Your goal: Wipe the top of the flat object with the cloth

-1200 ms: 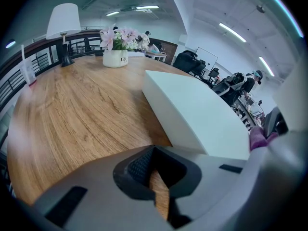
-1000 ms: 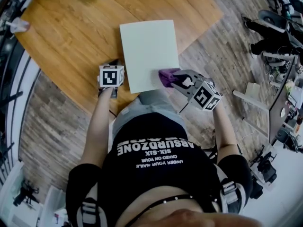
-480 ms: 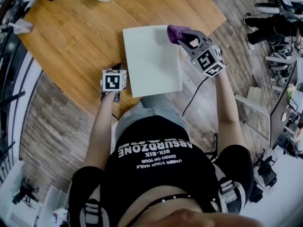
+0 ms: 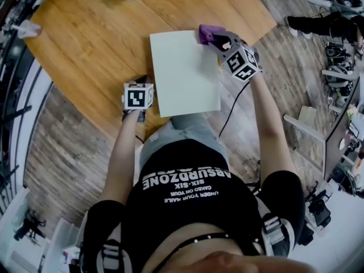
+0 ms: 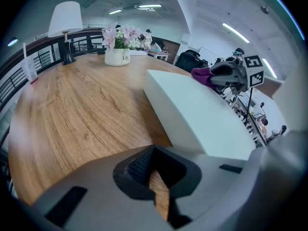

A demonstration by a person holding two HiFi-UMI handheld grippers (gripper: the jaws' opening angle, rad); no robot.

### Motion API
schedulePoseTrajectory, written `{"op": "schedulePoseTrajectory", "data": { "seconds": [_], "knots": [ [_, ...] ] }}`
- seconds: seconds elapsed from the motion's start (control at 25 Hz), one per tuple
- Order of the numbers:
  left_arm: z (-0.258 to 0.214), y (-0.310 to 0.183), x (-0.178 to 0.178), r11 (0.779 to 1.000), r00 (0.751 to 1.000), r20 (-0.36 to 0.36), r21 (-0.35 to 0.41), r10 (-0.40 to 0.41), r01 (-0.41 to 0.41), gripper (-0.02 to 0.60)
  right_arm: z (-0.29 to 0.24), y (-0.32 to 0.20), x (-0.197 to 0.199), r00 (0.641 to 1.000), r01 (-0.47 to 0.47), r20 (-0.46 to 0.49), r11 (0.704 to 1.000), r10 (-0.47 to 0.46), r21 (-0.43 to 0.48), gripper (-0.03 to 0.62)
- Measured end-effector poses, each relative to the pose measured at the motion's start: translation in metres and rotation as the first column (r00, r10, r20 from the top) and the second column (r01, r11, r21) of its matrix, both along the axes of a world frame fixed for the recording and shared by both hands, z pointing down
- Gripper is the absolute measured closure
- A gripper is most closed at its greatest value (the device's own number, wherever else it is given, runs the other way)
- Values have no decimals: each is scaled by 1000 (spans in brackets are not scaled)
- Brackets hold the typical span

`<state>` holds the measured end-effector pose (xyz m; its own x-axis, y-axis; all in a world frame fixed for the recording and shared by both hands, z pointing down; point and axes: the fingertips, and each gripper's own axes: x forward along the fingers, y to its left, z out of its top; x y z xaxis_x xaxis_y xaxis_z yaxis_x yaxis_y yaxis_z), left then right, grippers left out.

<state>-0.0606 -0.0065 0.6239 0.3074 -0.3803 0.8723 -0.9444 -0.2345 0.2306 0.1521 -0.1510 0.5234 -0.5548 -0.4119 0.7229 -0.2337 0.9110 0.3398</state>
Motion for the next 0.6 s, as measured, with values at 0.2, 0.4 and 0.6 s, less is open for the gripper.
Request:
{"op": "schedulePoseTrajectory", "data": {
  "seconds": [0.2, 0.4, 0.6],
  "knots": [
    [2, 0, -1, 1000, 1000, 8, -2, -2, 2, 568, 4, 8, 2, 1000, -18, 23, 1000, 18, -1, 500],
    [2, 3, 0, 1000, 1000, 14, -11, -7, 7, 568, 3, 19, 6, 999, -22, 35, 1000, 22, -14, 500],
    [2, 2, -2, 1000, 1000, 24, -4, -6, 6, 568, 2, 31, 9, 998, -37, 54, 999, 38, -18, 500]
  ]
}}
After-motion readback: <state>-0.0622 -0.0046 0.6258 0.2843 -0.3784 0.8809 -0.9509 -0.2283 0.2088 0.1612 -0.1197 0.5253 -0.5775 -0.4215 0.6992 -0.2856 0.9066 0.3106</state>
